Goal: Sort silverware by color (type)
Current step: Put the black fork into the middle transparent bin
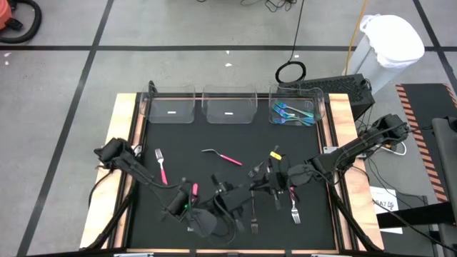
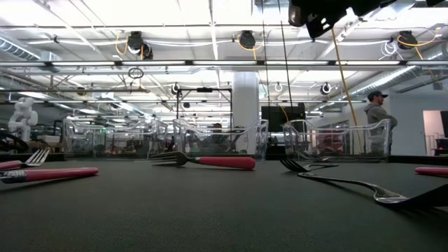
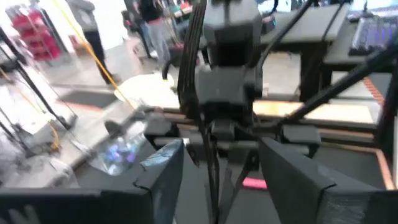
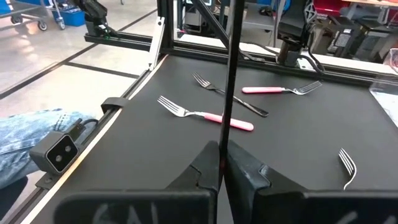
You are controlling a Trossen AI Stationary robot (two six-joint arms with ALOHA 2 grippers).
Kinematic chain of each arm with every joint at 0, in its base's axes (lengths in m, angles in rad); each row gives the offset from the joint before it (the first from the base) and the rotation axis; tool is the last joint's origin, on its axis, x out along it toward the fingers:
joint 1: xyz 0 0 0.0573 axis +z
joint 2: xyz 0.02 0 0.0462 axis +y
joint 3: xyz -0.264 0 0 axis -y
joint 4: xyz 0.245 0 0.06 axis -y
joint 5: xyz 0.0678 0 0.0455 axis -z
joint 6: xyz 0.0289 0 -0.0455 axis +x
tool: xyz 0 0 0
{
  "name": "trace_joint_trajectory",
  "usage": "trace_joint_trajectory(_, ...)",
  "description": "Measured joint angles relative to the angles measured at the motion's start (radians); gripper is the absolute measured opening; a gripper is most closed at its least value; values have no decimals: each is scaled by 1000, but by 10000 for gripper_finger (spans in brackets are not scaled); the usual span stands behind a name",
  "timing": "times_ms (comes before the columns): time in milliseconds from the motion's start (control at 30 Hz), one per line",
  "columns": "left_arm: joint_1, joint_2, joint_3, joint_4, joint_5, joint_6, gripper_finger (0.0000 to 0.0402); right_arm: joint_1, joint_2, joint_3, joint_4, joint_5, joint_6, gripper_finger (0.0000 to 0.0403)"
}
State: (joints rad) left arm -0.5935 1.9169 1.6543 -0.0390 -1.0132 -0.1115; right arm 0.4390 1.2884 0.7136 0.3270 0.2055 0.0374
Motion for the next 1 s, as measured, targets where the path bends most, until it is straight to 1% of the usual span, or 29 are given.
trace_joint_trajectory(100,20,-4,0,-78,65,-86,242,2,0,0,13,1,-6,9)
trace_joint_trajectory(233,58,-3,-25,-97,81,-119,269,2,0,0,42,1,-25,9)
trace_joint_trajectory(300,76,-3,-36,-94,83,-119,273,2,0,0,45,1,-27,9)
trace_joint_trajectory(467,96,-2,-39,-46,153,-109,274,2,0,0,47,2,-50,9)
trace_joint_trajectory(567,95,-2,-39,-32,169,-84,272,2,0,0,48,4,-53,9)
trace_joint_trajectory(700,96,-2,-39,-18,169,-63,247,2,0,0,49,5,-53,9)
trace_joint_trajectory(933,117,13,-39,-15,195,-48,173,1,0,0,50,6,-53,9)
trace_joint_trajectory(1000,124,24,-39,8,198,-31,150,1,0,0,50,6,-53,9)
